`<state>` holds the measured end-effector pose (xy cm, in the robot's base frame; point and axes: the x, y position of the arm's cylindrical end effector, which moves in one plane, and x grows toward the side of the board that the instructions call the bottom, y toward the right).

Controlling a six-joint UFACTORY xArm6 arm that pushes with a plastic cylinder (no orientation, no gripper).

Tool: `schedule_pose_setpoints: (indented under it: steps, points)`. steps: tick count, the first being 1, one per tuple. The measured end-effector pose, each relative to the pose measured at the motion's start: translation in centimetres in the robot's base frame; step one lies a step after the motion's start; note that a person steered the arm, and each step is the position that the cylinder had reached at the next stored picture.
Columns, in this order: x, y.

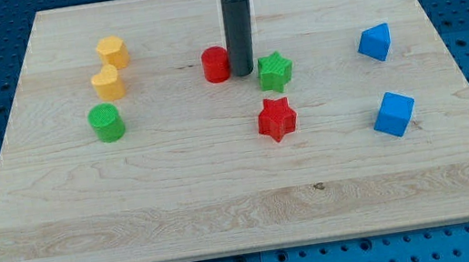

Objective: Slide the red circle to the left of the yellow hexagon

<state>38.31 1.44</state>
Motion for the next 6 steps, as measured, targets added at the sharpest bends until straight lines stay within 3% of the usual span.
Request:
schedule_pose_setpoints:
  steps: [4,6]
  points:
    - [-0.4,-1.3]
    - [0.4,-5.3]
